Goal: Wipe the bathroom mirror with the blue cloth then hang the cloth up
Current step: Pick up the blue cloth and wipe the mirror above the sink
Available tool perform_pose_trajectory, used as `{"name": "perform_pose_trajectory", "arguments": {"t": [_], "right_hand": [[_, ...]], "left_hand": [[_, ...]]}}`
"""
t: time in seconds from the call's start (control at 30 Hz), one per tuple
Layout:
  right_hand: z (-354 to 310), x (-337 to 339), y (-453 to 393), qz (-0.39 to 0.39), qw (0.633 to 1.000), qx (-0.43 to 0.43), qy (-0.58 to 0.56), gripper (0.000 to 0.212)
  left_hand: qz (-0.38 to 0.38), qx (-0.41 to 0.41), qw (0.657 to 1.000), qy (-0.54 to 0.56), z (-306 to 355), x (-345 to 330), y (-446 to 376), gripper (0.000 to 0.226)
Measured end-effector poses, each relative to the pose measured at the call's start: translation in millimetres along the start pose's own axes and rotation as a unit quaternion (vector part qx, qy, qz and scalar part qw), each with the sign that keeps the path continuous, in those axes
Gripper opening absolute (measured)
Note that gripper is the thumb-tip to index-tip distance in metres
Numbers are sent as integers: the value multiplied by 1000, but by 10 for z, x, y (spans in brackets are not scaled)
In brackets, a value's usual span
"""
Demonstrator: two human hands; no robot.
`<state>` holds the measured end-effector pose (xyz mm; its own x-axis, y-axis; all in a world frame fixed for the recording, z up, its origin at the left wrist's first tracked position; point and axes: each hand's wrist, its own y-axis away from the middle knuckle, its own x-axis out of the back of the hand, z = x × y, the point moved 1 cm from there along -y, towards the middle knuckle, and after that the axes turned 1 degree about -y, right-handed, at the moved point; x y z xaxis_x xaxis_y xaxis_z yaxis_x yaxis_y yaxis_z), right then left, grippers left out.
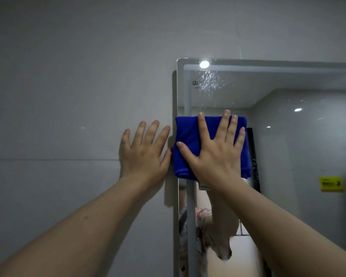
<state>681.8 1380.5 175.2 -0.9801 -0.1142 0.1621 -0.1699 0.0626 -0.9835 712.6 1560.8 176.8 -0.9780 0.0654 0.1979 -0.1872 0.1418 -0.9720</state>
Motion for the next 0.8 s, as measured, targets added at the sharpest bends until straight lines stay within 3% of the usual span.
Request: {"name": "perform_pose_trajectory", "arguments": {"t": [0.17,0.27,0.4,0.8], "right_hand": [[-27,35,-319,4,1000,10,5,96],[-43,66,-554,2,1000,13,10,96],[-78,135,-940,-2,1000,14,11,96],[-228,318,-1881,12,1000,-9,3,99]], "left_hand": [[64,26,996,47,8,141,-403,53],[41,36,997,60,-3,170,-670,63],[34,7,999,34,-15,141,-962,60],[53,8,998,25,-8,65,-971,68]]}}
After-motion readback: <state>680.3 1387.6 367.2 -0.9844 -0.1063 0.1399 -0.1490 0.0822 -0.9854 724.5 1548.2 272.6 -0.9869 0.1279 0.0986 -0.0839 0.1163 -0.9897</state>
